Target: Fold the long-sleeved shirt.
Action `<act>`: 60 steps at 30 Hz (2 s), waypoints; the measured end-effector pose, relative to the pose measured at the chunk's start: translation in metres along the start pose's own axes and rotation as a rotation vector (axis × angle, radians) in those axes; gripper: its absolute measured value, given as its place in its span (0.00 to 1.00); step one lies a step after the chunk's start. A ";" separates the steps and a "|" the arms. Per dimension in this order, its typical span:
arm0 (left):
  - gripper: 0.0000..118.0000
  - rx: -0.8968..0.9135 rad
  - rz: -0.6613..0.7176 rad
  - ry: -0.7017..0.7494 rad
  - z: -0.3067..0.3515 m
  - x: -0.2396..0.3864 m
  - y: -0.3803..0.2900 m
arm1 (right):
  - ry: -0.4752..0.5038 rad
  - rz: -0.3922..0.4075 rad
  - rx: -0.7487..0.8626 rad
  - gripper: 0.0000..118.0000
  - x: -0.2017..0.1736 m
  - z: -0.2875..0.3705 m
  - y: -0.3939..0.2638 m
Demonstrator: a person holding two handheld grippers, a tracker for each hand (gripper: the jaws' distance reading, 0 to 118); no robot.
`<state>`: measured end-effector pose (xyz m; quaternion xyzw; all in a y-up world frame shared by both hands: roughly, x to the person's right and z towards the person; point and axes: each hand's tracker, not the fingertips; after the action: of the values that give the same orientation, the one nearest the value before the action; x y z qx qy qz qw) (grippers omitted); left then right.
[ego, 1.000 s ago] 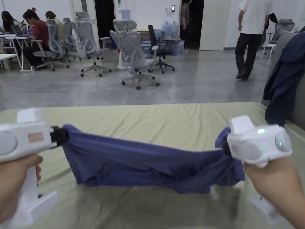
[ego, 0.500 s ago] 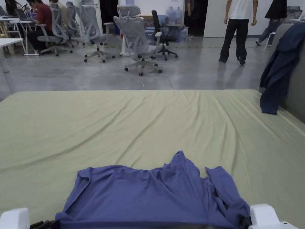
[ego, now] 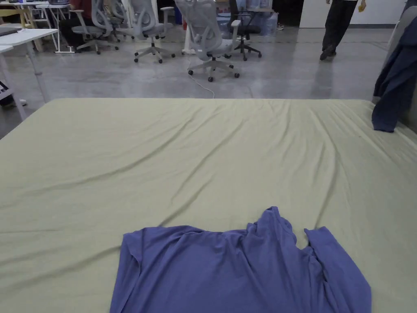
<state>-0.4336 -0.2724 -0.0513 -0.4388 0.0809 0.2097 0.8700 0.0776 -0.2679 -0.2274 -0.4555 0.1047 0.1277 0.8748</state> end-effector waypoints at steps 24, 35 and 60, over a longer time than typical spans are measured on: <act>0.01 0.086 0.091 -0.100 0.073 0.064 0.000 | 0.262 -0.116 0.083 0.04 -0.002 0.081 0.013; 0.95 0.141 0.052 0.145 -0.114 0.053 0.210 | 0.267 -0.069 0.087 0.04 -0.015 0.046 0.051; 0.01 0.111 -0.009 0.106 -0.147 0.006 0.225 | 0.149 0.063 -0.227 0.50 -0.086 -0.253 0.366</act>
<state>-0.5197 -0.2697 -0.3062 -0.4007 0.1363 0.1776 0.8884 -0.1377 -0.2849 -0.6259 -0.5564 0.1686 0.1317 0.8029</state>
